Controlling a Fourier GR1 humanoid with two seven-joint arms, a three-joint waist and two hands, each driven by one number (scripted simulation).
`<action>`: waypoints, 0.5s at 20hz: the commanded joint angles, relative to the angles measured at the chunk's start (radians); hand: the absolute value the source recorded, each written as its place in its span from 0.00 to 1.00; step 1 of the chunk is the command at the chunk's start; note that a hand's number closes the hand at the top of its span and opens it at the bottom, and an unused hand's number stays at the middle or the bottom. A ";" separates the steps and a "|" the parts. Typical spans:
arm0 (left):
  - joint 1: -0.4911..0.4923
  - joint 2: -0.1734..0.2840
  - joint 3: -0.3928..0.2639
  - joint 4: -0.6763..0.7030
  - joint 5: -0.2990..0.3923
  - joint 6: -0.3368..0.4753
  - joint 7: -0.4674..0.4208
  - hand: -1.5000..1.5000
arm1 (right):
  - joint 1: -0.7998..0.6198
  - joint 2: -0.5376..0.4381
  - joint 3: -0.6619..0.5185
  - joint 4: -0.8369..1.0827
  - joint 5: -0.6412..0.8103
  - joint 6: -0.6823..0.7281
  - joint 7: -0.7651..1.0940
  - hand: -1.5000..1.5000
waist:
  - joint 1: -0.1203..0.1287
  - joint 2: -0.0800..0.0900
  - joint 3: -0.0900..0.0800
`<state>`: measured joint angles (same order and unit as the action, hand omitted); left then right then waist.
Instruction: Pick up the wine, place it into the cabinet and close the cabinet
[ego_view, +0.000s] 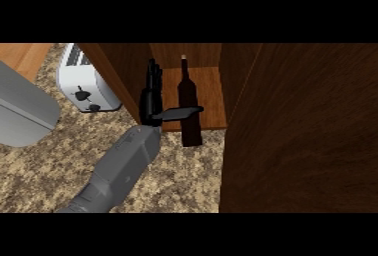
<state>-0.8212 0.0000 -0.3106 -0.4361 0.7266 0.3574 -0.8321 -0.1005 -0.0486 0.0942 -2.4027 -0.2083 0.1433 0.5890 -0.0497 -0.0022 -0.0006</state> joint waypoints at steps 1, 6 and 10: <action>0.091 0.000 -0.148 -0.210 0.044 0.120 0.068 0.00 | 0.026 -0.044 -0.074 -0.082 -0.064 0.006 0.053 0.00 | 0.032 -0.004 0.001; 0.267 0.000 -0.313 -0.458 0.045 0.280 0.056 0.00 | 0.062 -0.027 -0.060 -0.118 -0.021 -0.008 0.030 0.00 | 0.046 -0.005 0.001; 0.368 0.000 -0.413 -0.661 0.008 0.410 0.093 0.00 | 0.045 -0.023 -0.038 -0.070 -0.005 -0.004 0.011 0.00 | 0.056 -0.005 0.001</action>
<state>-0.5622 0.0004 -0.6262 -0.9047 0.7644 0.6514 -0.7625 -0.0752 -0.0718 0.0530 -2.4125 -0.2038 0.1408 0.5864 -0.0087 -0.0060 0.0002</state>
